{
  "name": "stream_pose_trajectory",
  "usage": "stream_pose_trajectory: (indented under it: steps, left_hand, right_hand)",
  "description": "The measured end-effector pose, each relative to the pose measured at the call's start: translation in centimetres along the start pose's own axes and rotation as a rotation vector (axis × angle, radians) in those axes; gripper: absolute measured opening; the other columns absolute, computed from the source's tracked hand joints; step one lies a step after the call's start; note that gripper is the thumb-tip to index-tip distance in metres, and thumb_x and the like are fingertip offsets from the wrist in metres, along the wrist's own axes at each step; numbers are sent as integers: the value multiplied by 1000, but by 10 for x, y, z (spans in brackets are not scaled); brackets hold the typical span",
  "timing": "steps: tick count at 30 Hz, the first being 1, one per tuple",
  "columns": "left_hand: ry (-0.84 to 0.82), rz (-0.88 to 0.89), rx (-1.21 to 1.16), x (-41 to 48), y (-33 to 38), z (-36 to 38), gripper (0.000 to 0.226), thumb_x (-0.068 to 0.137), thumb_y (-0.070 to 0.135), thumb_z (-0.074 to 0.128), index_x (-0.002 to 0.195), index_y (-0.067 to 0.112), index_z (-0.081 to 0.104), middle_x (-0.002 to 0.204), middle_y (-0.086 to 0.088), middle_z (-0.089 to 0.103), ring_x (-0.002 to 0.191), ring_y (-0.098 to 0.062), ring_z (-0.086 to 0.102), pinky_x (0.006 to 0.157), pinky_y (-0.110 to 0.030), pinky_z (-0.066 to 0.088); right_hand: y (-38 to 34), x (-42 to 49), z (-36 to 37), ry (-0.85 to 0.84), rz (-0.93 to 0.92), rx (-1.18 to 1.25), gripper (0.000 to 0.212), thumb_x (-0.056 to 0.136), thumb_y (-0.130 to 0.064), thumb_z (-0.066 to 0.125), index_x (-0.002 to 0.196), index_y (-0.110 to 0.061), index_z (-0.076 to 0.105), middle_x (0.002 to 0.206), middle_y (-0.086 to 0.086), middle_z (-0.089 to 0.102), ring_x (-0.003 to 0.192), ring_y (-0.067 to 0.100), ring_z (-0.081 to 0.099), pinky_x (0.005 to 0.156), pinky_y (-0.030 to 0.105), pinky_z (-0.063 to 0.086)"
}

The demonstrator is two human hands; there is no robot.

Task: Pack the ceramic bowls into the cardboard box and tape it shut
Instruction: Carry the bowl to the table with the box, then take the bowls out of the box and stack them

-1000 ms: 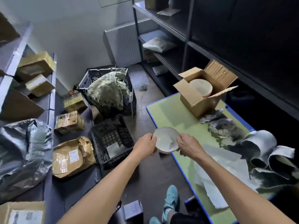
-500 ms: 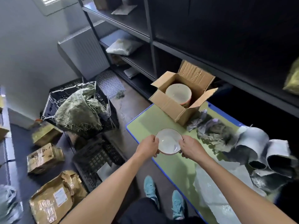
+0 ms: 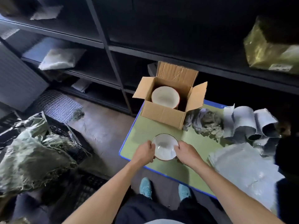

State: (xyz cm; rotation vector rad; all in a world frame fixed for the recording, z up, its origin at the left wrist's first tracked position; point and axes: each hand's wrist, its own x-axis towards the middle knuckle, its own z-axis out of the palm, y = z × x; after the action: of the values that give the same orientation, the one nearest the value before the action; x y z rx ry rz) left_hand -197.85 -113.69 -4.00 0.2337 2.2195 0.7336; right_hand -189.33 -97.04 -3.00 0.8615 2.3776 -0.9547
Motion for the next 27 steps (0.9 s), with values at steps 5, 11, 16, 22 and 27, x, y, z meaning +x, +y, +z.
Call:
stream_pose_trajectory:
  steps: [5,11,16,22,27]
  left_hand:
    - [-105,88,100,13,-4,-10,25,102,29,30,94,14,47,76,-3,68,58,-17,63,55,-27,46]
    - [-143,122,207,28,-6,-13,25,102,29,30,98,12,48,80,-6,69,65,-23,66,62,-30,47]
    - [-138,111,281,32,-13,-16,30,103,33,31,103,9,49,91,-14,69,81,-32,71,74,-41,54]
    - [-68,125,373,34,-12,-19,29,103,30,34,106,7,50,93,-14,65,85,-35,63,72,-39,49]
    - [33,153,446,28,-4,-20,31,102,31,37,117,9,53,98,-14,68,88,-35,63,73,-39,51]
  right_hand:
    - [-3,-10,15,43,116,59,25,100,-27,35,98,-8,52,94,11,61,88,32,58,71,36,42]
    - [-5,-9,28,74,172,113,23,101,-26,36,98,-8,48,93,11,57,88,32,55,74,37,42]
    - [-2,-6,44,75,183,195,18,101,-26,38,96,-9,43,88,12,57,84,34,56,67,38,39]
    - [-2,-4,45,77,148,232,21,101,-30,41,89,-13,42,78,5,53,77,29,53,65,38,38]
    - [3,-1,32,73,81,126,24,101,-36,40,92,-15,49,84,7,62,86,31,59,67,37,40]
